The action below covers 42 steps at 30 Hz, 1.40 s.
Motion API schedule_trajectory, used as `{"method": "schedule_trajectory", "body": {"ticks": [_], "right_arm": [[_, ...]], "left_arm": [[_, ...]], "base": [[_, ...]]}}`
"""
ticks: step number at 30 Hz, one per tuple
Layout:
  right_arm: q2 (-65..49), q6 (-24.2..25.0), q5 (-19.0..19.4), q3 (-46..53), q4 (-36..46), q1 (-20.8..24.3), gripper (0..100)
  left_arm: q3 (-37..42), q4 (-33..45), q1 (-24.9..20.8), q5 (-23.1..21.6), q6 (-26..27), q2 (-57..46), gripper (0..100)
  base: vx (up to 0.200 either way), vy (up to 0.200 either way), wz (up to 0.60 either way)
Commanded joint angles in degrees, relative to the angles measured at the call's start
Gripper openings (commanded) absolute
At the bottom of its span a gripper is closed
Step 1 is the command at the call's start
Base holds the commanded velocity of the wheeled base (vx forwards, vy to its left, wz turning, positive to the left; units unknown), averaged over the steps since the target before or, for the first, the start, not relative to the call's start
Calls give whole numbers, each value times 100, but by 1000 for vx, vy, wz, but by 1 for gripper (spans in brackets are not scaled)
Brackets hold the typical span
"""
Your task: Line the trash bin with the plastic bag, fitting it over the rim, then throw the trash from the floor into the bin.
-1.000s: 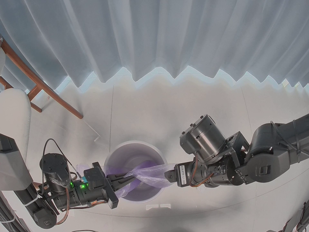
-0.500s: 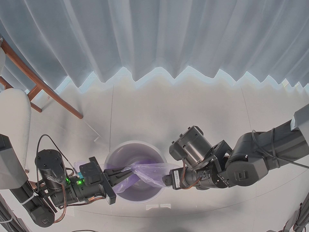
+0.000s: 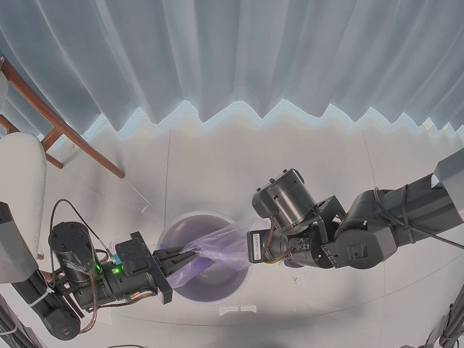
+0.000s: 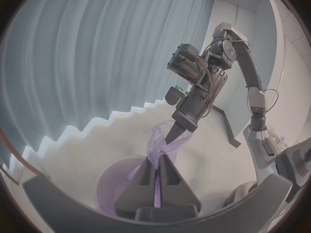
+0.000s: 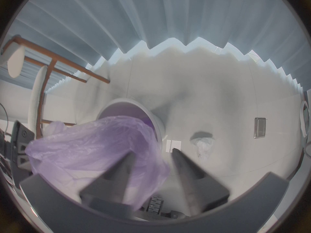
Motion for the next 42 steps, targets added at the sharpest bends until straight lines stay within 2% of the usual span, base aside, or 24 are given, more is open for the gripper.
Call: {"method": "schedule_trajectory", "body": {"ticks": [1, 2, 3, 4, 5, 6, 9, 10, 13, 16, 17, 18, 20, 21, 22, 27, 32, 35, 37, 42], "right_arm": [[-96, 5, 21, -22, -38, -55, 0], [-360, -22, 188, -57, -47, -222, 0], [-360, -22, 188, -57, -47, -222, 0], [-597, -31, 557, -83, -56, -363, 0], [-597, -31, 557, -83, -56, -363, 0], [-905, -31, 1041, -39, -82, -556, 0], [-1054, -39, 1375, 40, -82, -829, 0], [-1046, -48, 1392, 93, -100, -864, 0], [-1090, -57, 1410, 400, -249, -943, 0], [-1204, -224, 1480, 910, -671, -1040, 0], [-1213, -233, 1489, 936, -697, -1048, 0], [-1230, -391, 1515, 1341, -1154, -1163, 0], [-1248, -470, 1541, 1780, -1761, -1198, 0], [-1248, -470, 1541, 1780, -1761, -1198, 0], [-1257, -488, 1691, 2211, -2402, -1215, 0], [-1274, -488, 2201, 3055, -3747, -1251, 0], [-1450, -452, 2306, 3626, -4573, -1224, 0], [-1547, -435, 2368, 3863, -4978, -1251, 0], [-1731, -364, 2482, 4153, -5558, -1251, 0], [-1925, -4, 2543, 4347, -6340, -1198, 0]], "left_arm": [[-15, -4, -31, 30, -54, 44, 0], [-41, -12, -102, 215, -379, 71, 0], [-129, -12, -146, 311, -493, 115, 0], [-190, -12, -155, 373, -529, 167, 0], [-190, -12, -155, 373, -529, 167, 0], [-331, -21, -163, 505, -573, 299, 0], [-436, -21, -172, 540, -573, 457, 0], [-428, -21, -207, 540, -590, 519, 100], [-463, -30, -462, 549, -819, 677, 100], [-507, -21, -673, 672, -1478, 651, 100], [-516, -21, -682, 680, -1513, 651, 100], [-727, -21, -814, 830, -2005, 563, 100], [-920, -12, -919, 979, -2436, 352, 100], [-920, -12, -919, 979, -2436, 352, 100], [-981, 23, -998, 1041, -2717, 203, 100], [-1298, 190, -937, 1085, -2770, 71, 100], [-1649, 647, -594, 1568, -2752, -360, 100], [-1667, 1069, -392, 1559, -2743, -676, 100], [-1693, 1728, -93, 1559, -2717, -984, 100], [-1702, 2123, 355, 1392, -2550, -1204, 100]], "base": [[0, 0, 0], [0, 0, 0], [0, 0, 0], [0, 0, 0], [0, 0, 0], [0, 0, 0], [0, 0, 0], [0, 0, 0], [0, 0, 0], [0, 0, 0], [0, 0, 0], [0, 0, 0], [0, 0, 0], [0, 0, 0], [0, 0, 0], [0, 0, 0], [0, 0, 0], [0, 0, 0], [0, 0, 0], [0, 0, 0]]}}
